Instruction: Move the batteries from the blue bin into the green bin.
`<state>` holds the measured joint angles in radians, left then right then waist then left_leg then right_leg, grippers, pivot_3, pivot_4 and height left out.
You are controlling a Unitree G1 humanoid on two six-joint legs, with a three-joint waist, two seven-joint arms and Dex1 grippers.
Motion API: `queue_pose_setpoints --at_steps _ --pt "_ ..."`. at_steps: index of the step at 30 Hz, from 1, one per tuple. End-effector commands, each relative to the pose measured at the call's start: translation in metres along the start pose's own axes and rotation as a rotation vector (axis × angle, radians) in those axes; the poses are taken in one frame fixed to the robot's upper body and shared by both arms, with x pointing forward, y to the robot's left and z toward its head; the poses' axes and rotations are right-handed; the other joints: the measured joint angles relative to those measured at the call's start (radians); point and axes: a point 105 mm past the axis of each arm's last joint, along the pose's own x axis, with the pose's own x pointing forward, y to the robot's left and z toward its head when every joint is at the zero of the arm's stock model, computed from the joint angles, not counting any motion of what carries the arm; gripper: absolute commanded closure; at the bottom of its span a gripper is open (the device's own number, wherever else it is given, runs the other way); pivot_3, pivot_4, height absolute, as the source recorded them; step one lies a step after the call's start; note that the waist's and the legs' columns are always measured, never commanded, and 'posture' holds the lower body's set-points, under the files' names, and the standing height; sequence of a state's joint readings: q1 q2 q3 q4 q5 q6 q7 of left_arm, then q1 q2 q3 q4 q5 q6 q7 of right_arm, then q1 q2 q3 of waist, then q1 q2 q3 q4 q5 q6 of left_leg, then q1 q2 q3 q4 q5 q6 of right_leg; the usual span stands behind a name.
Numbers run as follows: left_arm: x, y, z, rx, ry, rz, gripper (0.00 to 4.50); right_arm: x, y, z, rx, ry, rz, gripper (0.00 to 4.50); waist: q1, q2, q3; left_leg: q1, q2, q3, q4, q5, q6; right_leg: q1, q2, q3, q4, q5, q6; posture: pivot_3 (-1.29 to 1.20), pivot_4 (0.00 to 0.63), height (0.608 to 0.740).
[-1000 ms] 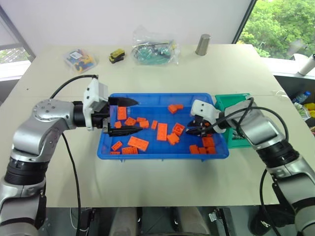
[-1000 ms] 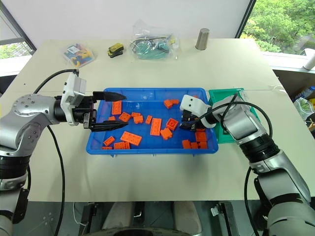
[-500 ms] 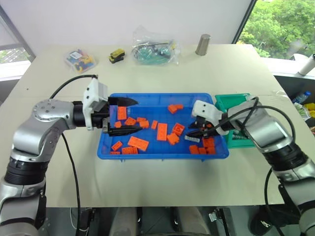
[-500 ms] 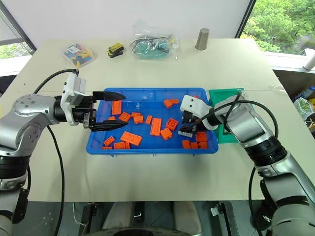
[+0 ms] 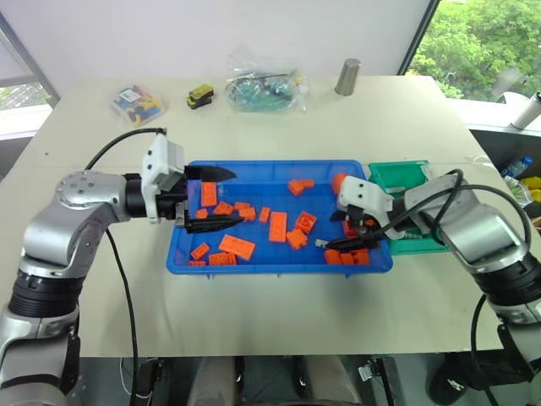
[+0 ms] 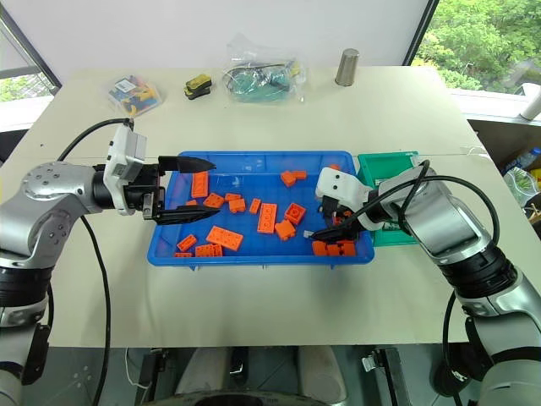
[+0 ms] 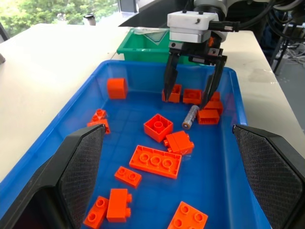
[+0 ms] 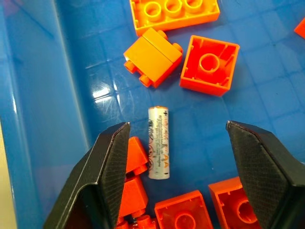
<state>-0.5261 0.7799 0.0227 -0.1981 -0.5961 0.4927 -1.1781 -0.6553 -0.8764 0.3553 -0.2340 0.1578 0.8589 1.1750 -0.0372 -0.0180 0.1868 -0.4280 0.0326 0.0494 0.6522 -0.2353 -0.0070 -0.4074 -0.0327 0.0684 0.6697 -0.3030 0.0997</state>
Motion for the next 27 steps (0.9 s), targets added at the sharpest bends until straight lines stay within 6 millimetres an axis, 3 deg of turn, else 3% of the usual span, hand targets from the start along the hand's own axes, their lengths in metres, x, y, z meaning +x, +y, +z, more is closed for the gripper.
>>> queue_pose_setpoints --at_steps 1,10,17,23,27 --pt "0.0 0.003 0.01 0.054 -0.018 0.008 0.0 0.01 0.0 0.001 -0.061 0.02 -0.007 1.22 -0.001 0.0 0.0 0.0 0.0 0.0 0.0 0.0 0.0 0.0 0.0 0.0 0.0 0.0 0.0 0.0 0.15 0.739" --pt "-0.002 0.003 0.013 0.065 -0.024 0.023 0.0 0.025 -0.004 -0.006 -0.149 0.079 0.018 1.22 0.002 0.0 0.0 0.0 0.0 0.0 0.001 0.0 0.0 0.0 0.0 0.0 0.0 0.0 0.0 0.0 0.15 0.739" --pt "-0.006 0.003 0.011 0.061 -0.021 0.041 0.0 0.024 0.0 0.002 -0.14 0.04 0.046 4.48 0.003 0.0 0.0 0.0 0.0 0.0 0.001 0.0 0.0 0.0 0.0 0.0 0.0 0.0 0.0 0.0 0.15 0.739" --pt "-0.004 0.004 0.01 0.052 -0.023 0.036 0.0 0.016 -0.001 0.031 -0.044 -0.1 0.024 4.45 0.001 0.0 0.0 0.0 0.0 0.0 0.001 0.0 0.0 0.0 0.0 0.0 0.001 0.0 0.0 0.0 0.15 0.739" --pt "-0.005 0.004 0.009 0.033 -0.025 0.034 0.0 -0.014 -0.021 0.064 0.055 -0.293 -0.075 4.45 -0.001 0.0 0.0 0.0 0.0 0.0 0.001 0.0 0.0 0.0 0.0 0.0 0.001 0.0 0.0 0.0 0.15 0.739"
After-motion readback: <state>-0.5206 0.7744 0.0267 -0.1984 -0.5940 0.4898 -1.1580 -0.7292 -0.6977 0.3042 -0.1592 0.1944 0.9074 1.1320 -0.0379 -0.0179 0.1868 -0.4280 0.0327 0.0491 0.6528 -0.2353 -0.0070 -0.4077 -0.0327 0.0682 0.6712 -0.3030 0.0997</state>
